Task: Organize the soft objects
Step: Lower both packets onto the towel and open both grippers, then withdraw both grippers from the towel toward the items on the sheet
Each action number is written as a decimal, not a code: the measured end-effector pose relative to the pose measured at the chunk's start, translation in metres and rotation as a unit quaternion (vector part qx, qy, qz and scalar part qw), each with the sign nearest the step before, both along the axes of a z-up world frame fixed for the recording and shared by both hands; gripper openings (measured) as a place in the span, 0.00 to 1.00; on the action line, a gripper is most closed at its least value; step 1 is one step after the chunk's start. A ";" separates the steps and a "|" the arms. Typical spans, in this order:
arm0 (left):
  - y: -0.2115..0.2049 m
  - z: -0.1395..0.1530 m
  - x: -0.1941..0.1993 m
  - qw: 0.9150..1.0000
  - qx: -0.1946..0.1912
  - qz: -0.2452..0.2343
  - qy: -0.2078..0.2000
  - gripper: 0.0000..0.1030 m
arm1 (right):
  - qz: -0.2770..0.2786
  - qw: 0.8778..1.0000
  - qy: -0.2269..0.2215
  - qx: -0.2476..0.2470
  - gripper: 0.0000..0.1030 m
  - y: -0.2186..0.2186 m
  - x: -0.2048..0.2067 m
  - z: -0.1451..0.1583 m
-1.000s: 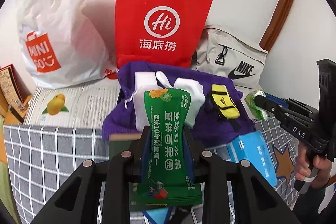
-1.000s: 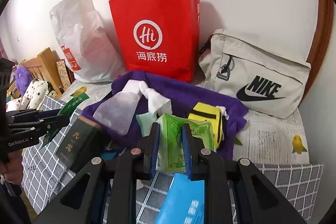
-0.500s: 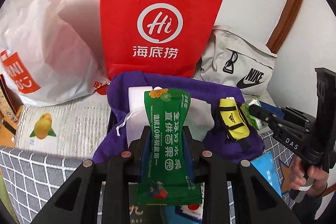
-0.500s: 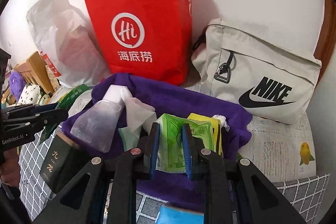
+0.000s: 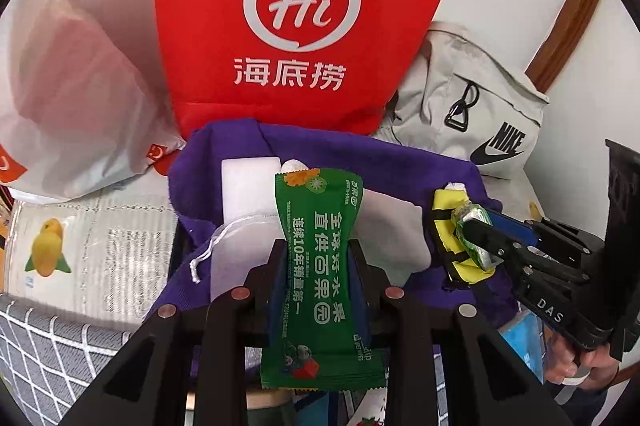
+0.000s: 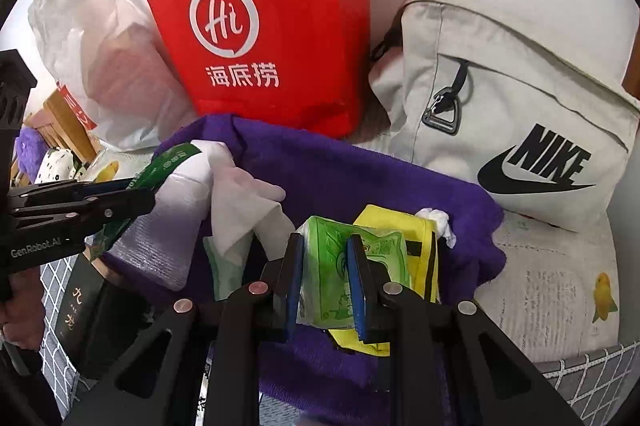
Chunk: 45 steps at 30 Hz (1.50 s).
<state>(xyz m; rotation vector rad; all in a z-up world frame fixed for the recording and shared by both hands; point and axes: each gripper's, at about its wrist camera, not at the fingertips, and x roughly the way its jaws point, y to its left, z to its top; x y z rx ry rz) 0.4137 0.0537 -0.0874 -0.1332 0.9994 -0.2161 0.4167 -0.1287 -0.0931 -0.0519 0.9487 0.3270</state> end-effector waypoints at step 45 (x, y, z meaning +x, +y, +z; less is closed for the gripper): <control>0.022 0.035 -0.077 0.999 0.027 0.030 -0.015 0.58 | 0.055 0.998 0.013 0.024 0.51 0.019 -0.093 0.022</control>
